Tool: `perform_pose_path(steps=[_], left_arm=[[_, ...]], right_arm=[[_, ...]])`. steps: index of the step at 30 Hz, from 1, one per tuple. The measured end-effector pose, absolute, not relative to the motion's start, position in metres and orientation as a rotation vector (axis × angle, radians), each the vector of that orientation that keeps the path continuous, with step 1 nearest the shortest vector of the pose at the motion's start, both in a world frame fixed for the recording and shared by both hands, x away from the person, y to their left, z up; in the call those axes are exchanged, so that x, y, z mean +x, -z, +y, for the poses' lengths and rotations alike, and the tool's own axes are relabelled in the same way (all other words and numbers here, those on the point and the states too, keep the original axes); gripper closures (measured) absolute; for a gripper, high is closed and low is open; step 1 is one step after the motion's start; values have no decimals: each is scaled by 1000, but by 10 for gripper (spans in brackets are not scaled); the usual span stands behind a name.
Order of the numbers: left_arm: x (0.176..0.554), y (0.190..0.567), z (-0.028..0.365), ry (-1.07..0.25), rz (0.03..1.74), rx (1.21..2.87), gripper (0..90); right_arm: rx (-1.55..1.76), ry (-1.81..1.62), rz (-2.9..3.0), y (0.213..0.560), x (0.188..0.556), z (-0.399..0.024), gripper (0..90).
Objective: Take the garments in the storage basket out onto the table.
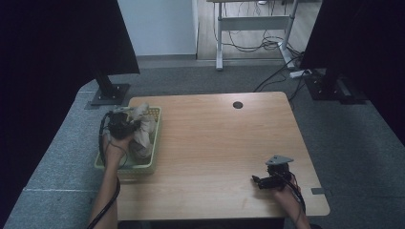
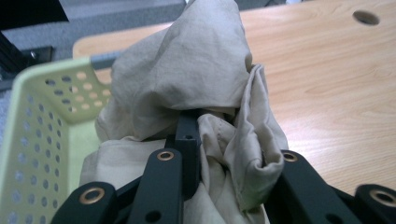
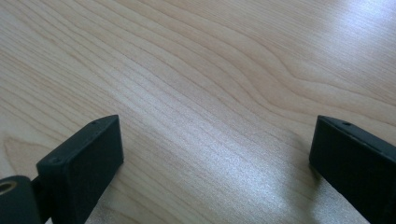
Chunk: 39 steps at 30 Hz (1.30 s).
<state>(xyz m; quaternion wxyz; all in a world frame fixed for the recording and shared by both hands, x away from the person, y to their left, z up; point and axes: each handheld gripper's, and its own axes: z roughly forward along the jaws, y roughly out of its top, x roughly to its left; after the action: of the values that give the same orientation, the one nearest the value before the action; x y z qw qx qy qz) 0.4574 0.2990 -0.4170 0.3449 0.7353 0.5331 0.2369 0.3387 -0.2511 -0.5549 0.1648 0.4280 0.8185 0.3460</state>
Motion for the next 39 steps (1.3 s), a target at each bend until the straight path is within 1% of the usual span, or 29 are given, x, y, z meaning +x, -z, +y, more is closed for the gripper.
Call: perform_pose_path(steps=[6,21,34,36,37,39], left_arm=[[453,401,289,-636,1340,1900,735],[448,358,248,-693,1200,1905,738],[447,335,206,-675,1083,1906,738],[447,335,206,-675,1083,1906,738],[447,332,194,-663,1056,1908,738],[448,331,187,-647,1040,1911,738]], right_arm=[[1223,-984,2332,555,339,-251,27],[1220,-984,2331,555,339,-251,27],[1223,-985,2331,555,339,-251,26],[1223,-985,2331,555,339,-251,26],[1222,-985,2332,555,339,-251,26],[1221,-986,2333,555,338,-251,26]])
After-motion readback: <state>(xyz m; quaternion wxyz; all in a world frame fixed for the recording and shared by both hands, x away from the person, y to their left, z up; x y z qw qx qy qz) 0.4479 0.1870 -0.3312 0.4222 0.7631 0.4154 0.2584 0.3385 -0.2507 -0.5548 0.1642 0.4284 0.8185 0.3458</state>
